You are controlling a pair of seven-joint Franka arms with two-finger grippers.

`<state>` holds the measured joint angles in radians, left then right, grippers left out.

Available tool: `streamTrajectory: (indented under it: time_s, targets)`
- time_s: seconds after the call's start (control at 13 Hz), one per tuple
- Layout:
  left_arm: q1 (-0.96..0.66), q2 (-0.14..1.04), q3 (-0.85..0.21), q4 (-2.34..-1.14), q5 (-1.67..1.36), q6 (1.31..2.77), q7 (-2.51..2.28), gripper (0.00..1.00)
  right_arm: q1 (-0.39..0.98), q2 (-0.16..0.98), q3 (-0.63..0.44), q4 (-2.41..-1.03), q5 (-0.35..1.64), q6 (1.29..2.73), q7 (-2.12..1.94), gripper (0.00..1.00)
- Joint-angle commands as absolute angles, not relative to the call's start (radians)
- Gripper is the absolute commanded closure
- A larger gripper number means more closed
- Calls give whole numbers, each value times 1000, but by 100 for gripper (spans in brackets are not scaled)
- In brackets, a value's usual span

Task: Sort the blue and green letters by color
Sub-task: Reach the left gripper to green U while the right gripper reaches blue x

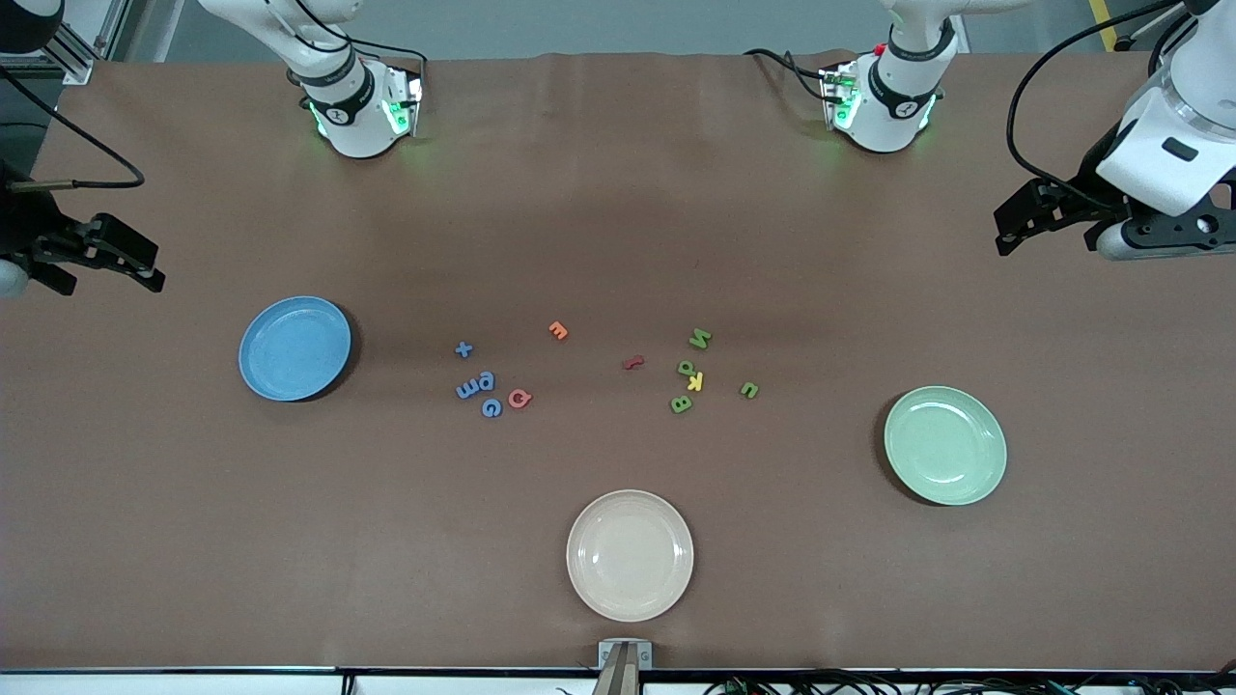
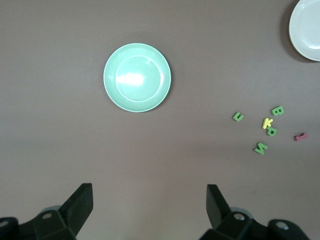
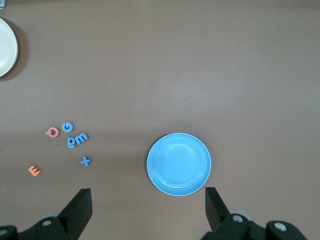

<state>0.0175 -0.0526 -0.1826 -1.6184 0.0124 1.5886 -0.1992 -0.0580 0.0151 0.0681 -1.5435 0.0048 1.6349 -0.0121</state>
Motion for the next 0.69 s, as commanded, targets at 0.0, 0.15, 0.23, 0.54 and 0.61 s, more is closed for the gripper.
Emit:
streamTrajectory:
  time_s: [0.0,0.15,0.23,0.54,0.61]
  targets:
    - [23,-54,-187,-1603,12,1559,-189,0,-58,17,69,-1536,6,1628,-12,0]
    - [26,-45,-186,-1591,12,1557,-187,0,-57,17,69,-1536,6,1626,-9,0]
    - [28,-44,-184,-1591,12,1549,-187,0,-57,17,71,-1537,6,1626,-5,0]
    - [22,7,-186,-1604,14,1534,-183,0,87,102,69,-1539,5,1641,2,0]
    - [15,43,-189,-1609,12,1539,-195,0,103,118,69,-1537,11,1643,17,0]
